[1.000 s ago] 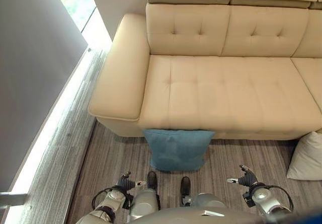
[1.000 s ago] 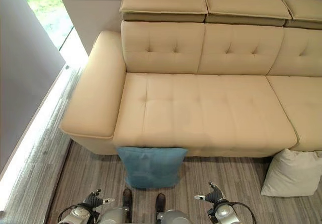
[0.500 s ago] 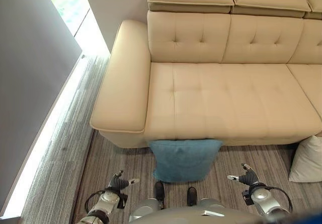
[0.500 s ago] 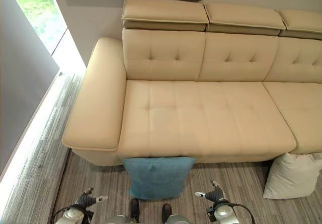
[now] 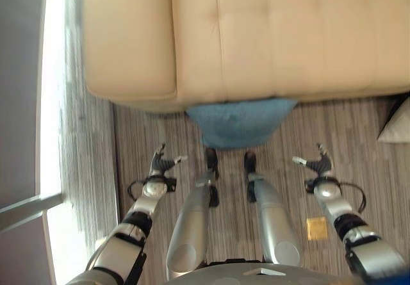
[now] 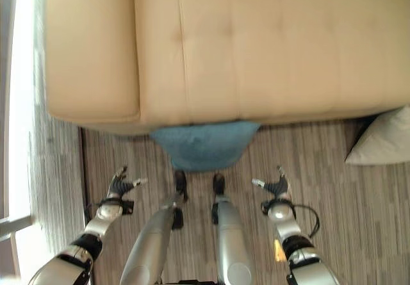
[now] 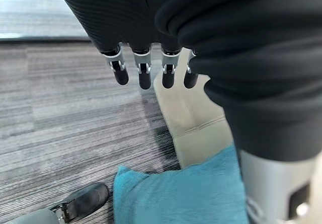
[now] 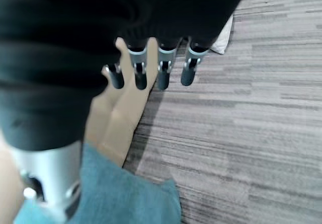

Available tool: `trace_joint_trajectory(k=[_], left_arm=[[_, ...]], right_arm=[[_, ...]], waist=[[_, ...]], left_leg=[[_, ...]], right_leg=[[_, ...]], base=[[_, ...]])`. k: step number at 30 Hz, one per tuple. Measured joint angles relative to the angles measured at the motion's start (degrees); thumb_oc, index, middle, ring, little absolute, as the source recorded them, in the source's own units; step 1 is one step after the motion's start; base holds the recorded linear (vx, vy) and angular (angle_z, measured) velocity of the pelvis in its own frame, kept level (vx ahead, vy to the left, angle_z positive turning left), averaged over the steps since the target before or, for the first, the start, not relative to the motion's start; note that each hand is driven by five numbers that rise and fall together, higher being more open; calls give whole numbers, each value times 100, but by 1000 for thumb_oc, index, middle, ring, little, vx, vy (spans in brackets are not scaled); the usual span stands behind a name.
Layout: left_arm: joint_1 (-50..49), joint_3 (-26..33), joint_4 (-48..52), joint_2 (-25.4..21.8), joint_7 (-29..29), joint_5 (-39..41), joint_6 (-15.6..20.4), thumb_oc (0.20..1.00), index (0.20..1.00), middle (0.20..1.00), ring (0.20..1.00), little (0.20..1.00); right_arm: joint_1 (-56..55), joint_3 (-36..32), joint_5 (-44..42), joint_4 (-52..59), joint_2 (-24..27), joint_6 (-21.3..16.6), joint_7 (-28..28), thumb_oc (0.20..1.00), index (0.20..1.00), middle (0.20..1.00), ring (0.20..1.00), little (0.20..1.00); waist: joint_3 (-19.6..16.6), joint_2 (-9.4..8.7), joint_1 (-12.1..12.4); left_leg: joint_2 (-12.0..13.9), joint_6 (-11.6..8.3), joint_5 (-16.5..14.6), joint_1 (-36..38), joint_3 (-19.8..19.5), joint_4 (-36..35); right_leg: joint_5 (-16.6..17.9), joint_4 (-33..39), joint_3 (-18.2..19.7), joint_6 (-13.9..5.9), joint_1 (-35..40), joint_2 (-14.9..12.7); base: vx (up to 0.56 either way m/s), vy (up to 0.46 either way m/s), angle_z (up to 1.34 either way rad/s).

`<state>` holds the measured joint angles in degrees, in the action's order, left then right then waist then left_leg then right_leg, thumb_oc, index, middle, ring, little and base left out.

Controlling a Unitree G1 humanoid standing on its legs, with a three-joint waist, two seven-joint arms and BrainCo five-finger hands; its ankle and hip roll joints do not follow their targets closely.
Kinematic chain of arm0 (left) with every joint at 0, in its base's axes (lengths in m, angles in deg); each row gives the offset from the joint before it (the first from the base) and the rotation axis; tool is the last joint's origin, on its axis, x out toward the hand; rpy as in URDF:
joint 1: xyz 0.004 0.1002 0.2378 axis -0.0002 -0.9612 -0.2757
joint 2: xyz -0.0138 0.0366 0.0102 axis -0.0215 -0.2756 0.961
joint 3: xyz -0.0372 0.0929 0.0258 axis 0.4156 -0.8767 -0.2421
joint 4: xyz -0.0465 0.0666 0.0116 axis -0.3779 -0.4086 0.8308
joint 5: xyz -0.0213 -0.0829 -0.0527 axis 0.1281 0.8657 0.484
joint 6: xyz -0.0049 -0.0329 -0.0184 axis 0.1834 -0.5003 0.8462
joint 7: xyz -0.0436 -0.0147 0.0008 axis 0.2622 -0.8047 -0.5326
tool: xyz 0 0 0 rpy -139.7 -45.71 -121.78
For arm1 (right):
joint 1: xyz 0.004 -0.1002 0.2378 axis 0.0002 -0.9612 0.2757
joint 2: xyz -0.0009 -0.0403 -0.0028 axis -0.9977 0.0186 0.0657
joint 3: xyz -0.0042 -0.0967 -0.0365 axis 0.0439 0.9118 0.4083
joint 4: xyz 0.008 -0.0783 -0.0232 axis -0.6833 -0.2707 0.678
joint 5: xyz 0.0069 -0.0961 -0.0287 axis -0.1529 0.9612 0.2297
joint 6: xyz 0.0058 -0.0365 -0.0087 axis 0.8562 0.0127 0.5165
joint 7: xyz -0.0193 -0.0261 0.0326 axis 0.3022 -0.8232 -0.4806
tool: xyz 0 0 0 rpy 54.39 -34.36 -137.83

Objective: Pick up all the scattered cushions and arrange them neatly on the sofa.

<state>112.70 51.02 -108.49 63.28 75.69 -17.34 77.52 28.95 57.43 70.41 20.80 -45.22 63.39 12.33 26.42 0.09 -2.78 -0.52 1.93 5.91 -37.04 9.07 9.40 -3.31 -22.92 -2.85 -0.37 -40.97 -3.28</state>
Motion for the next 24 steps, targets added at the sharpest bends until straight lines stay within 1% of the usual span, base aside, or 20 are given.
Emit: trace_joint_trajectory(k=[2,4,5,7,9,10,12,13,14,15,16,17,18,21,24], left_arm=[[177,-10,2,43,94,124,36,1000,1000,1000,1000,1000],[468,-10,19,38,179,184,119,1000,1000,1000,1000,1000],[701,-90,33,40,269,250,145,1000,1000,1000,1000,1000],[996,-236,187,-3,350,393,162,1000,1000,1000,1000,1000],[1607,-247,246,1,380,621,238,1000,1000,1000,1000,1000],[1756,-253,245,7,380,621,272,1000,1000,1000,1000,1000],[1963,-428,330,-44,407,654,315,1000,1000,1000,1000,1000],[2426,-450,462,-85,419,743,364,1000,1000,1000,1000,1000],[2543,-458,461,-69,429,743,363,1000,1000,1000,1000,1000],[2565,-496,464,-34,470,741,365,1000,1000,1000,1000,1000],[2644,-506,469,-7,632,741,370,1000,1000,1000,1000,1000],[2740,-484,518,-16,680,742,373,1000,1000,1000,1000,1000],[2742,-492,529,8,743,743,370,1000,1000,1000,1000,1000],[2707,-505,508,60,839,743,365,1000,1000,1000,1000,1000],[2873,-550,458,61,868,798,351,1000,1000,1000,1000,1000]], right_arm=[[178,7,-122,44,-30,-85,180,1000,1000,1000,1000,1000],[461,-7,-211,94,-23,-181,342,1000,1000,1000,1000,1000],[706,13,-326,104,-19,-248,451,1000,1000,1000,1000,1000],[1019,5,-460,128,5,-308,571,1000,1000,1000,1000,1000],[1702,14,-655,137,44,-407,676,1000,1000,1000,1000,1000],[1880,14,-657,147,53,-463,697,1000,1000,1000,1000,1000],[2147,81,-718,221,128,-554,802,1000,1000,1000,1000,1000],[2597,78,-816,257,353,-603,824,1000,1000,1000,1000,1000],[2694,77,-861,255,354,-603,836,1000,1000,1000,1000,1000],[2708,94,-865,256,340,-606,847,1000,1000,1000,1000,1000],[2757,119,-867,271,337,-638,954,1000,1000,1000,1000,1000],[2853,109,-872,303,336,-682,1026,1000,1000,1000,1000,1000],[2857,110,-888,324,323,-682,1040,1000,1000,1000,1000,1000],[2853,121,-982,318,284,-692,1052,1000,1000,1000,1000,1000],[2959,296,-1106,306,327,-729,1032,1000,1000,1000,1000,1000]], waist=[[-2,6,5],[-2,16,-7],[-7,28,-4],[1,46,-14],[22,60,2],[39,87,0],[33,135,22],[110,165,49],[215,160,44],[216,164,37],[208,167,15],[219,165,-19],[230,157,-36],[228,160,-88],[224,164,-113]], left_leg=[[16,-43,55,-193,6,20],[32,-24,68,-559,6,85],[47,-34,140,-849,5,118],[46,-44,159,-1275,-2,195],[60,-19,218,-1805,-23,288],[61,-24,221,-1860,-28,289],[56,-20,221,-2086,-35,386],[54,-28,255,-2604,-69,514],[58,-19,263,-2653,-80,573],[58,-18,261,-2706,-82,577],[58,-22,256,-2864,-92,619],[53,-44,238,-3137,-133,703],[54,-43,243,-3210,-143,740],[54,-43,241,-3220,-146,772],[53,-56,232,-3257,-147,772]], right_leg=[[5,-77,4,23,-222,7],[-1,-204,5,51,-621,13],[24,-294,-3,98,-934,15],[20,-408,-5,108,-1383,11],[28,-596,-26,185,-1942,9],[12,-625,-38,208,-2008,8],[-91,-774,-58,220,-2249,-24],[-121,-1000,-110,259,-2790,-55],[-133,-1048,-116,274,-2828,-55],[-145,-1066,-114,283,-2887,-55],[-163,-1116,-115,280,-3049,-57],[-172,-1204,-129,295,-3317,-59],[-169,-1243,-132,301,-3387,-59],[-178,-1250,-131,310,-3399,-66],[-192,-1246,-131,285,-3441,-65]], base=[[-101,-32,-1],[-122,-62,1],[-102,-58,3],[-43,-60,4],[-15,-69,7],[6,-63,8],[-25,-78,15],[-34,-73,19],[-16,-84,14],[-10,-78,4],[8,-108,5],[12,-80,5],[16,-66,5],[6,-28,0],[12,-27,0]])
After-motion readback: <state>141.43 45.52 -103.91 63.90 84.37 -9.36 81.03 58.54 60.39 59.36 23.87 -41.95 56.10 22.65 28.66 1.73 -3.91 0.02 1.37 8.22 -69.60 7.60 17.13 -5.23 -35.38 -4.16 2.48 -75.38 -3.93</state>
